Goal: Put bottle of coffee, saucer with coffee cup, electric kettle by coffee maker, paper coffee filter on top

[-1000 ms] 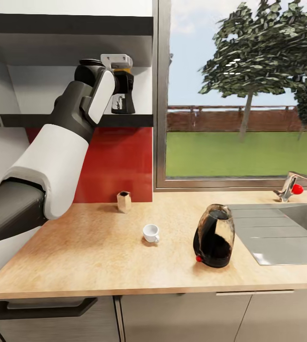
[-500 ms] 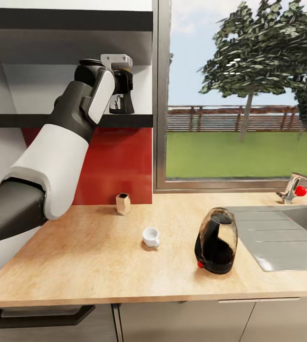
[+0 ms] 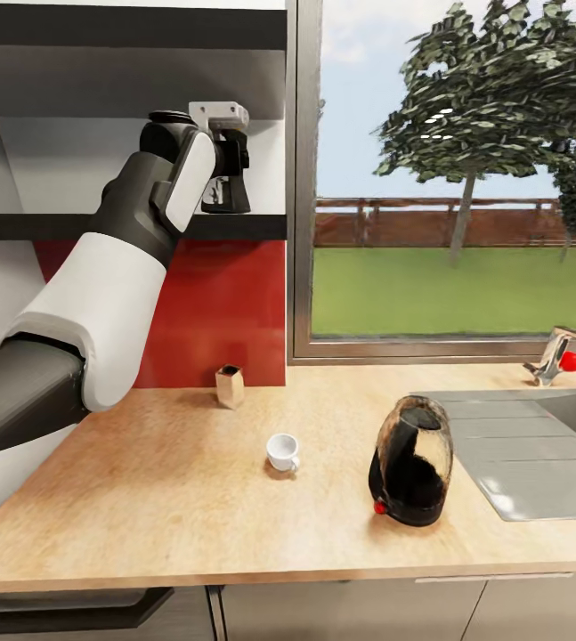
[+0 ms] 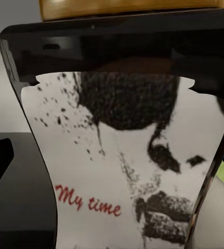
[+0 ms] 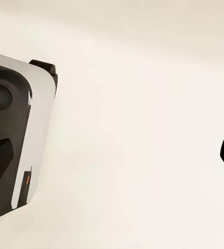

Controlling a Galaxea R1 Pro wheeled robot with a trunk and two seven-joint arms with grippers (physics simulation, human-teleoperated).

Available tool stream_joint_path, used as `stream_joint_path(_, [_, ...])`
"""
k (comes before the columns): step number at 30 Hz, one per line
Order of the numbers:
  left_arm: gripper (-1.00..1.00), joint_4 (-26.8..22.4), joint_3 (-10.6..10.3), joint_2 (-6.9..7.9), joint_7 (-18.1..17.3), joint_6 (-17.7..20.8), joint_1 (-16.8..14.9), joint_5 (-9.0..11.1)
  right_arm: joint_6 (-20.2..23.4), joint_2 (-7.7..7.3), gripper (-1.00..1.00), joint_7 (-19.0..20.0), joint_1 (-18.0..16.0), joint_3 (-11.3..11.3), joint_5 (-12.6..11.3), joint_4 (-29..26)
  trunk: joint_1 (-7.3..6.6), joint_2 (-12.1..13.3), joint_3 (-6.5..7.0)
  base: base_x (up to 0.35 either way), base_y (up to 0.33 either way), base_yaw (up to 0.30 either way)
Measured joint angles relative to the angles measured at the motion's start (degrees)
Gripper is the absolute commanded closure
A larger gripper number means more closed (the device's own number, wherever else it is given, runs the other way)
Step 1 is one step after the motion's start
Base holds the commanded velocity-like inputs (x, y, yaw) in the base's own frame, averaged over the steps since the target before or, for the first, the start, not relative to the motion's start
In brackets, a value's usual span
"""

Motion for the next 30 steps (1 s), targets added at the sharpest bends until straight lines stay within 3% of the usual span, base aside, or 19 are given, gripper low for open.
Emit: stream_joint_path(30, [-1.00,0.82,0.09,0.00,0.02,0.00,0.00,0.02,0.00,0.00,-1.00,0.00,0.00,0.00,0.00,-0.03,0.00,0.00,0.00,0.012,0.000,0.000])
